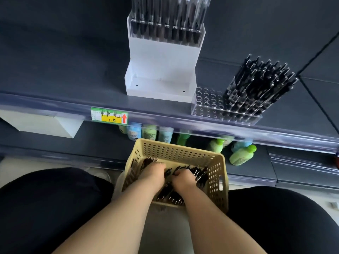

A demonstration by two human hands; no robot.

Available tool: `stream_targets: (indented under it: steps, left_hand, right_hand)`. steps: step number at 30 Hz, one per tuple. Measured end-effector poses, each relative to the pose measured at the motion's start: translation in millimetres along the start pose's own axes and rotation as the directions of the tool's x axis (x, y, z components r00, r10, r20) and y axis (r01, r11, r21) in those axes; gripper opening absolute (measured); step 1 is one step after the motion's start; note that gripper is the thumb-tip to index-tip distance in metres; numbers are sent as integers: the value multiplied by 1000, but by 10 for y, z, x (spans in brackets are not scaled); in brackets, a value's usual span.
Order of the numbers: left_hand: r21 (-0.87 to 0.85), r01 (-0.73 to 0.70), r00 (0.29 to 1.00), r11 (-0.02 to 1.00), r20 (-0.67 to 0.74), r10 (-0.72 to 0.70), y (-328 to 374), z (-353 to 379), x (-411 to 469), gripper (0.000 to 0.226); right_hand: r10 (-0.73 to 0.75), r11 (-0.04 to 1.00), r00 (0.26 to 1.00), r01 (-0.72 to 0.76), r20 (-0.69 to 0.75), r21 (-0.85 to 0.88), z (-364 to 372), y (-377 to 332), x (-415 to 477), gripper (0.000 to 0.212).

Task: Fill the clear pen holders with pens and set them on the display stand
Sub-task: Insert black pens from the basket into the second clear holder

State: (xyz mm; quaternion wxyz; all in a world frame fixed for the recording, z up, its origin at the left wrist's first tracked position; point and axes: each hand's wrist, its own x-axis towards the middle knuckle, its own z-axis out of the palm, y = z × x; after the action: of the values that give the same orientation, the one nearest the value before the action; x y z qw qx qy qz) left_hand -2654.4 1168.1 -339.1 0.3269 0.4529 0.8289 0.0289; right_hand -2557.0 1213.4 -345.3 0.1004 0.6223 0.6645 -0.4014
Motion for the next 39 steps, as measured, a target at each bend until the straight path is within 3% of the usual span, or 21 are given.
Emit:
stream_targets:
  steps: [6,15,21,25,27,31,39]
  left_hand:
    - [-68,110,991,992,81,-104,1,249,267,34]
    - [-291,252,967,923,41,-251,53,224,307,33]
    - [-370,122,983,921,-83,-163,38,112,109,35]
    - [-427,-24,962,904,-255,-95,152,-125,-183,37]
    - [-452,-121,930,884,-362,-58,231,-280,-362,32]
    - [-569,-332,850,753,-527,-23,381,-584,-683,14]
    - [-452,-602,651,659,-755,76,760,-1359,-1102,27]
  right_hand:
    - [94,991,995,-96,23,92,116,-71,268,29]
    - [97,989,994,-103,59,109,100,-103,319,36]
    - [-58,970,997,69,-55,234,-54,-177,42,14]
    - [-137,907,966,211,-217,364,-228,-252,-245,20]
    - [-204,857,928,323,-311,402,-357,-305,-424,12]
    - [-352,744,812,545,-466,388,-656,-446,-746,8]
    - [-534,599,484,795,-693,94,-1607,-775,-1177,14]
